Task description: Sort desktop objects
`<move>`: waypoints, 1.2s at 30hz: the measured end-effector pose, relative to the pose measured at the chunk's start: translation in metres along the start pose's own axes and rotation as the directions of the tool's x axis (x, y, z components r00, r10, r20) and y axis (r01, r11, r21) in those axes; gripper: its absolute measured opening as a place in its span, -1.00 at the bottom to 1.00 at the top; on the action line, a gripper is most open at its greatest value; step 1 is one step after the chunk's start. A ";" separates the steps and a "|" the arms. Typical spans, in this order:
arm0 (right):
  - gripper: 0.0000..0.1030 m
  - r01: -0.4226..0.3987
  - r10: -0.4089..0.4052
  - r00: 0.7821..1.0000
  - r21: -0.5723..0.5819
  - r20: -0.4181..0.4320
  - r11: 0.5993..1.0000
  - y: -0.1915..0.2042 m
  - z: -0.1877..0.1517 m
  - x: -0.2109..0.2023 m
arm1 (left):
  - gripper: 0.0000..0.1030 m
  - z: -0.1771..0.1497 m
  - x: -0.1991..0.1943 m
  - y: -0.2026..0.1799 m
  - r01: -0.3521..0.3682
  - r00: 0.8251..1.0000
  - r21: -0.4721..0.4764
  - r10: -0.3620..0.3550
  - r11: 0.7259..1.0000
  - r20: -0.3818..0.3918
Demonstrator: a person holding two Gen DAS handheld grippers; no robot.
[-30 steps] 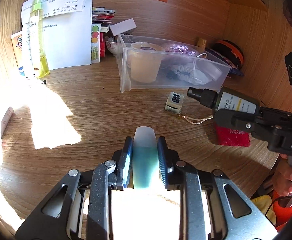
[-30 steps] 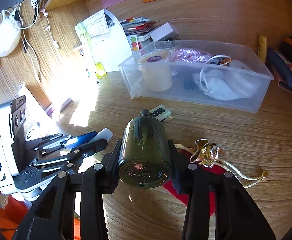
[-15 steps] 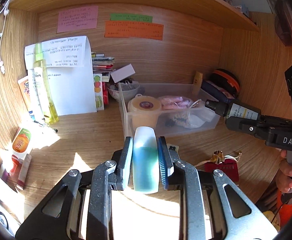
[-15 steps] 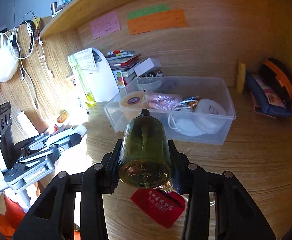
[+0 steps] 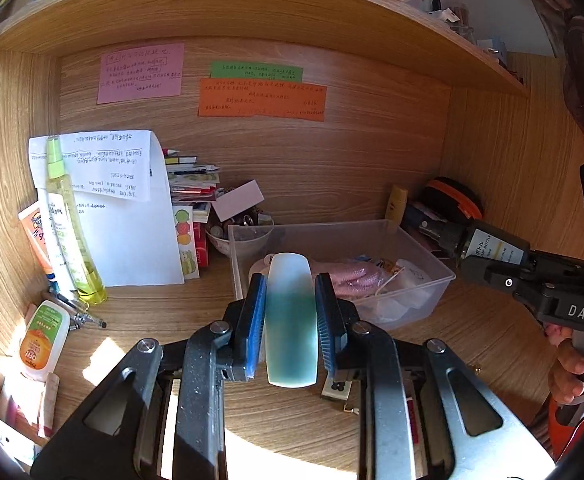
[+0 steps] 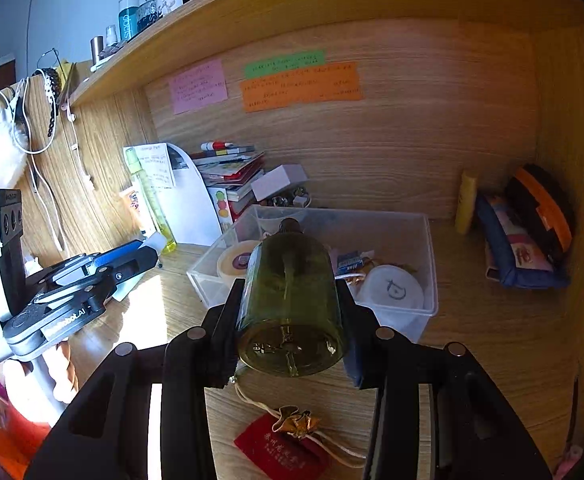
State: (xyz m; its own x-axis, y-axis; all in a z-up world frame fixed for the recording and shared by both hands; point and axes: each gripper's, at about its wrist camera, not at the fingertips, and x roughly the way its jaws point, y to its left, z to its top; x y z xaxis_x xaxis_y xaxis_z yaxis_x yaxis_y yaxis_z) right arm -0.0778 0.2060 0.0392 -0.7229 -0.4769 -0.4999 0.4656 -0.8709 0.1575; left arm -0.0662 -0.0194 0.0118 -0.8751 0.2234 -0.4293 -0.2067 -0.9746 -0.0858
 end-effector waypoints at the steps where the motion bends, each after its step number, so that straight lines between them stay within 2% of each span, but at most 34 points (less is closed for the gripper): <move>1: -0.27 0.002 -0.002 1.000 -0.002 0.003 1.000 -0.002 0.003 0.002 | -0.54 0.003 0.004 -0.001 0.003 1.000 0.001 -0.003 1.000 0.001; 12: -0.27 0.026 -0.026 1.000 -0.013 0.000 1.000 -0.028 0.027 0.028 | -0.54 0.029 0.052 -0.015 0.073 0.997 -0.027 -0.074 0.997 -0.034; 19: -0.27 0.059 -0.059 0.998 -0.019 0.001 0.998 -0.039 0.037 0.037 | -0.54 0.031 0.078 -0.019 0.063 0.995 -0.010 -0.064 0.998 -0.082; 28: -0.27 0.063 -0.061 0.995 0.015 -0.081 0.998 -0.054 0.026 0.074 | -0.53 0.012 0.067 -0.013 0.063 0.992 0.020 -0.061 0.998 -0.114; 32: -0.27 0.083 -0.082 0.991 0.011 -0.107 0.996 -0.056 0.021 0.084 | -0.24 0.000 0.055 -0.015 0.081 0.989 0.053 -0.074 0.995 -0.125; 36: -0.27 0.076 -0.074 0.991 0.014 -0.113 0.997 -0.058 0.019 0.087 | -0.19 -0.014 0.047 -0.016 0.100 0.983 0.062 -0.089 0.993 -0.160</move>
State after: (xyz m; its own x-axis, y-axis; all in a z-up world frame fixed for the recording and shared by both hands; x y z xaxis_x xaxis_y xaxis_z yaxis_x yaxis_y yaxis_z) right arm -0.1772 0.2134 0.0028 -0.6932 -0.3948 -0.6029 0.4023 -0.9061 0.1308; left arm -0.0977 0.0067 -0.0201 -0.7717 0.3042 -0.5586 -0.3202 -0.9446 -0.0720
